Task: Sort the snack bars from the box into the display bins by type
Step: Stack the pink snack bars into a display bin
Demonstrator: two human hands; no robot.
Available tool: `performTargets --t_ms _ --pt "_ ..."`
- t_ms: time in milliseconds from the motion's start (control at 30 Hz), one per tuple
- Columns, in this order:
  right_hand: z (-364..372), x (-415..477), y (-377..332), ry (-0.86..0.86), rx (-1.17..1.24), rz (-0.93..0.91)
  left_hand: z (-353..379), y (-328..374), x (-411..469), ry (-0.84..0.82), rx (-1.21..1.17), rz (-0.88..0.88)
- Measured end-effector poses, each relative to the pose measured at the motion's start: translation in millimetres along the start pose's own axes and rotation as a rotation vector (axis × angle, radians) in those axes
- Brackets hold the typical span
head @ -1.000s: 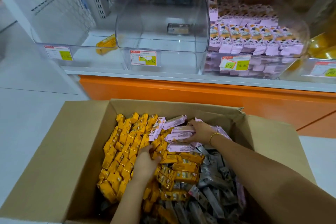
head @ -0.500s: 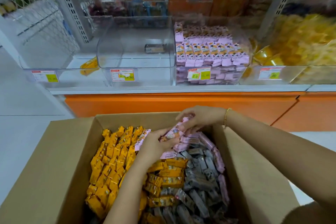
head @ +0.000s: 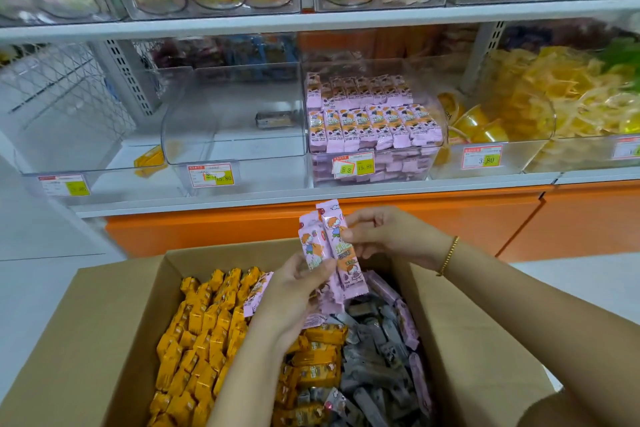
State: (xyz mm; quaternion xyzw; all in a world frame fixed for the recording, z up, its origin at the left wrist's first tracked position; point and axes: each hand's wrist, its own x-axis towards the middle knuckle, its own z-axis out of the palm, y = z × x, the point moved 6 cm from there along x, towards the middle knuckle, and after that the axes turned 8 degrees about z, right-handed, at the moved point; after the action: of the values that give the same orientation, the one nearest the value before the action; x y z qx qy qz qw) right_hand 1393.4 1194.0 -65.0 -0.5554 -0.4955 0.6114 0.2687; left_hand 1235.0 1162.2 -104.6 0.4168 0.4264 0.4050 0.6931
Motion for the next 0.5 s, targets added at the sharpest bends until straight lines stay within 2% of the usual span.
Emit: performTargets --t_ms 67,233,300,400,500 --pt "-0.1 -2.8 1.3 0.042 -0.007 -0.027 2.3 5.4 -1.2 0.057 0.153 0.079" --pt "-2.1 -6.8 -7.1 0.259 -0.021 -0.154 10.4 17.3 6.9 0.149 0.059 0.123" --pt "-0.4 -10.0 -17.3 0.299 -0.171 -0.218 11.0 27.0 15.4 0.209 -0.016 0.115" --pt "5.5 -19.3 -35.3 0.410 -0.532 -0.334 18.5 50.3 30.9 0.269 -0.116 0.145" --pt "1.1 -22.5 -56.2 0.620 -0.636 -0.491 35.9 78.3 52.1 0.221 -0.081 0.217"
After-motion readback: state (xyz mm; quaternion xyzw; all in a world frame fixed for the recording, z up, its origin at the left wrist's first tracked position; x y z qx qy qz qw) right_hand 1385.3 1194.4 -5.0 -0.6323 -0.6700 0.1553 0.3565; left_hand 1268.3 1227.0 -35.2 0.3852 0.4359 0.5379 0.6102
